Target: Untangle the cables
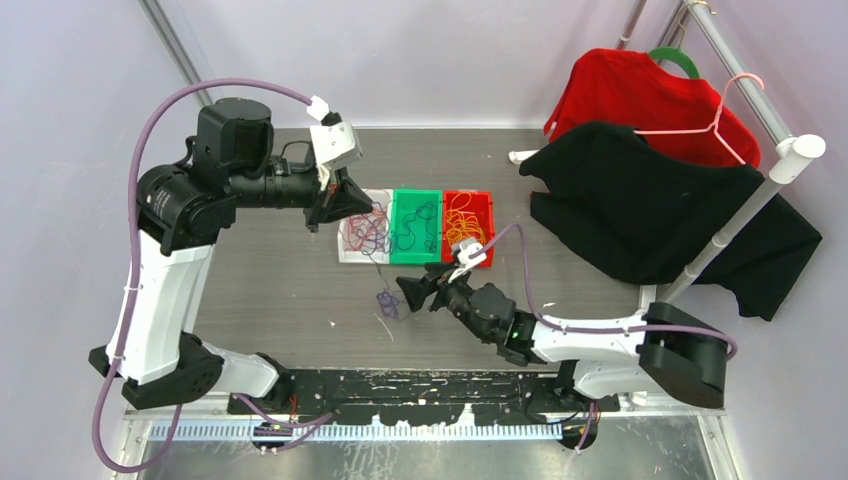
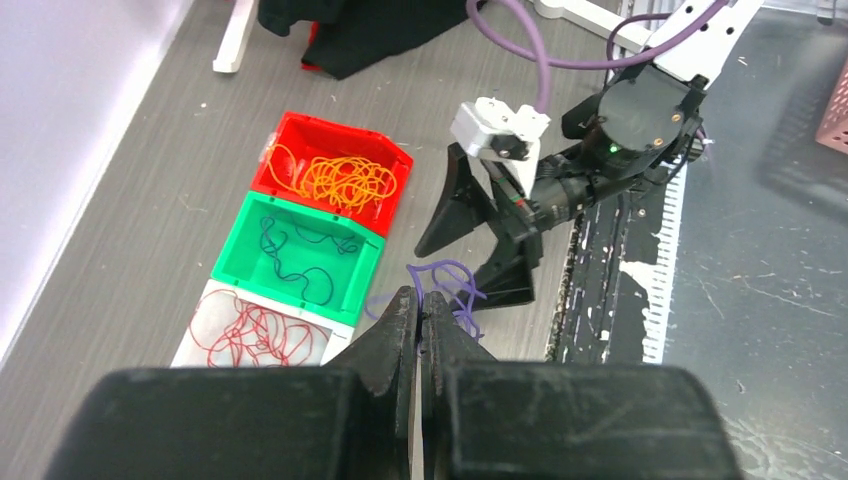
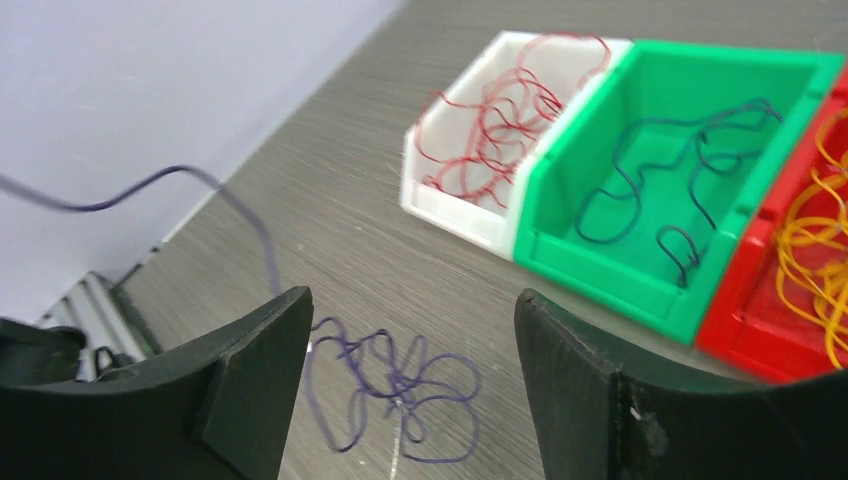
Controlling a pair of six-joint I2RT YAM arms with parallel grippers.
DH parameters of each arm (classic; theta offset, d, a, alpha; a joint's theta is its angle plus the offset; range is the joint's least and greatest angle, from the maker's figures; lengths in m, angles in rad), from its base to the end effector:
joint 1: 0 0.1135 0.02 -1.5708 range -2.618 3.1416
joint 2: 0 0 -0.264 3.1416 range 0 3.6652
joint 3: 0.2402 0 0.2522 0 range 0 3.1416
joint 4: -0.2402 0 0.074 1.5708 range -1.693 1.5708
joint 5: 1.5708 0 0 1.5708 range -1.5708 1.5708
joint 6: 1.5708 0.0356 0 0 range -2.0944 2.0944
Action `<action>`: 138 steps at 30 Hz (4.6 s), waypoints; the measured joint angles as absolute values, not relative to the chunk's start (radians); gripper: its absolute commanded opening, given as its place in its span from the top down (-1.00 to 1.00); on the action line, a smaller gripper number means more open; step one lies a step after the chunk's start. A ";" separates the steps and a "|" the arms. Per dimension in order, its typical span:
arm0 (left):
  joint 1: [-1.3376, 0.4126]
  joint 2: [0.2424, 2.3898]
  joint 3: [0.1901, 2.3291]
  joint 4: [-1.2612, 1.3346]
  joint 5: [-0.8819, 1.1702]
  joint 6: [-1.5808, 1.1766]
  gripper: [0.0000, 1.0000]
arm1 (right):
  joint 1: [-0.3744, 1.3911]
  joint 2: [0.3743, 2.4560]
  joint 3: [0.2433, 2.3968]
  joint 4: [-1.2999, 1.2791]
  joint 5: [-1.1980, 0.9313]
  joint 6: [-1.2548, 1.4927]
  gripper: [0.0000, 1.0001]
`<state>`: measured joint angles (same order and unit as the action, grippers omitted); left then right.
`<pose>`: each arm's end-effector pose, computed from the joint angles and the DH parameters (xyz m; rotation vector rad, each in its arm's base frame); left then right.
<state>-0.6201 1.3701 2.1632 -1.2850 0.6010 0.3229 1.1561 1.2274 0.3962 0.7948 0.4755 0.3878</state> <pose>0.1410 -0.1254 0.5400 1.2567 1.6362 -0.8015 0.1141 0.2187 0.2177 -0.2563 1.6446 0.8087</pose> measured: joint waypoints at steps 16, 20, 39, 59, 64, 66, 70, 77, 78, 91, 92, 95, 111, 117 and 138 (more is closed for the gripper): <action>-0.638 1.364 2.186 -1.267 0.565 0.348 1.00 | 1.174 1.370 0.628 0.787 0.216 0.240 -0.55; -0.641 1.364 2.225 -1.267 0.559 0.348 1.00 | 1.165 1.434 0.669 0.784 0.204 0.213 -0.32; -0.641 1.201 2.296 -1.009 0.394 0.423 1.00 | 1.124 1.647 0.516 0.875 0.203 0.289 0.06; -0.641 1.139 2.117 -0.725 0.271 0.482 1.00 | 1.127 1.278 0.320 0.840 0.343 0.364 -0.36; -0.641 1.151 1.976 -0.720 0.289 0.473 1.00 | 1.129 1.107 0.325 0.752 0.419 0.351 -0.37; -0.641 1.164 1.930 -0.715 0.293 0.468 1.00 | 1.129 1.042 0.326 0.717 0.471 0.343 -0.33; -0.642 1.229 1.856 -0.690 0.299 0.456 1.00 | 1.129 0.975 0.345 0.643 0.589 0.330 -0.28; -0.642 1.341 1.776 -0.624 0.287 0.487 1.00 | 1.129 0.936 0.366 0.519 0.773 0.318 -0.28; -0.642 1.355 1.766 -0.612 0.283 0.493 1.00 | 1.129 0.927 0.366 0.509 0.787 0.318 -0.28; -0.642 1.517 1.771 -0.548 0.274 0.578 1.00 | 1.129 0.834 0.331 0.432 0.852 0.317 -0.23; -0.642 1.523 1.778 -0.549 0.272 0.583 1.00 | 1.129 0.828 0.329 0.429 0.854 0.317 -0.23; -0.642 1.538 1.805 -0.546 0.268 0.599 1.00 | 1.129 0.815 0.319 0.421 0.858 0.318 -0.22; -0.644 1.625 1.795 -0.536 0.242 0.649 1.00 | 1.129 0.784 0.313 0.382 0.875 0.324 -0.20; -0.648 1.637 1.692 -0.560 0.239 0.637 1.00 | 1.129 0.778 0.313 0.379 0.881 0.324 -0.20; -0.649 1.980 1.697 -0.565 0.058 0.614 1.00 | 1.113 0.770 0.308 0.358 0.922 0.324 -0.20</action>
